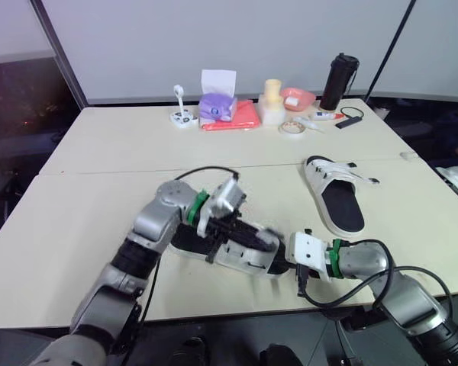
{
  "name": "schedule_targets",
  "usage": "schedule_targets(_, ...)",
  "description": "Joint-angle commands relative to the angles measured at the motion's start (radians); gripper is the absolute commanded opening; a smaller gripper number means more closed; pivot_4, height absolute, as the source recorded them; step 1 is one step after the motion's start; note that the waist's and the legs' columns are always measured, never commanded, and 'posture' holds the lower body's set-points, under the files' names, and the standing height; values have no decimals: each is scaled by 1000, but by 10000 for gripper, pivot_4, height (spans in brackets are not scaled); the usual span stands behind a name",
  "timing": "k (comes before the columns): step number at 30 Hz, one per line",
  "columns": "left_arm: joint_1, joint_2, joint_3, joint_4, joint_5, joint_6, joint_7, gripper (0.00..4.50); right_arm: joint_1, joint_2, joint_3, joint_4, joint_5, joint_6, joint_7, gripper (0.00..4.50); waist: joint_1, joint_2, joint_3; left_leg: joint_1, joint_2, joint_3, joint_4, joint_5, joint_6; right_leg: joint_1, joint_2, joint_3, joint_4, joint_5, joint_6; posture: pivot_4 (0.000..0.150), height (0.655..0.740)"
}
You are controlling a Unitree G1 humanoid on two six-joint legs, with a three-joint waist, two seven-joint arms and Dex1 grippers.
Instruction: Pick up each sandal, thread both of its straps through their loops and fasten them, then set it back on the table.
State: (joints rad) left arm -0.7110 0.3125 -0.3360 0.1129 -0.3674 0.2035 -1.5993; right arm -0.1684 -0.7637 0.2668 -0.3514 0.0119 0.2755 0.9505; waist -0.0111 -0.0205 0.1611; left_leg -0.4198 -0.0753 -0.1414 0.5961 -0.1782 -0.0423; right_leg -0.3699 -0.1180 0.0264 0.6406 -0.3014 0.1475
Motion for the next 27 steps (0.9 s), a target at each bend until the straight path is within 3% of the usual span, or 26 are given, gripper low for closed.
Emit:
schedule_targets(1,14,-4,-35,-39,28,-141,-15,782,25,-11,58,8,-3,21,52,0,1,0,0,0,0,0,0,0,0,0,0,0,0,0,0,1500,7344)
schedule_targets(5,59,26,-97,-50,63,-284,-15,782,19,-17,61,22,-5,12,72,0,-2,0,0,0,0,0,0,0,0,0,0,0,-1,0,0,1500,7344)
schedule_targets(7,66,27,-116,-20,98,-371,-15,5955,14,-20,58,41,-7,-1,83,0,0,0,0,0,0,0,-1,0,0,0,0,0,-1,-1,-1,1500,7344)
schedule_targets(12,73,12,-119,47,160,-580,12,27523,-1,-29,47,97,-11,-37,105,0,2,0,0,0,0,0,0,0,0,1,0,0,-1,0,-1,1500,7344)
schedule_targets(15,63,16,-113,92,189,-696,30,43728,-18,-30,46,142,-15,-65,121,0,2,0,0,1,0,0,0,0,0,2,0,0,-1,-1,-1,1500,7344)
schedule_targets(22,66,111,-67,116,213,-717,89,43728,-97,-27,64,305,-33,-167,188,0,0,0,0,4,0,0,0,0,1,5,0,-1,-1,-1,-1,1500,7344)
schedule_targets(27,59,167,26,127,199,-523,231,43728,-156,-9,78,384,-43,-214,212,0,1,0,0,12,0,-1,0,0,0,14,0,-1,-3,-2,-4,1500,7344)
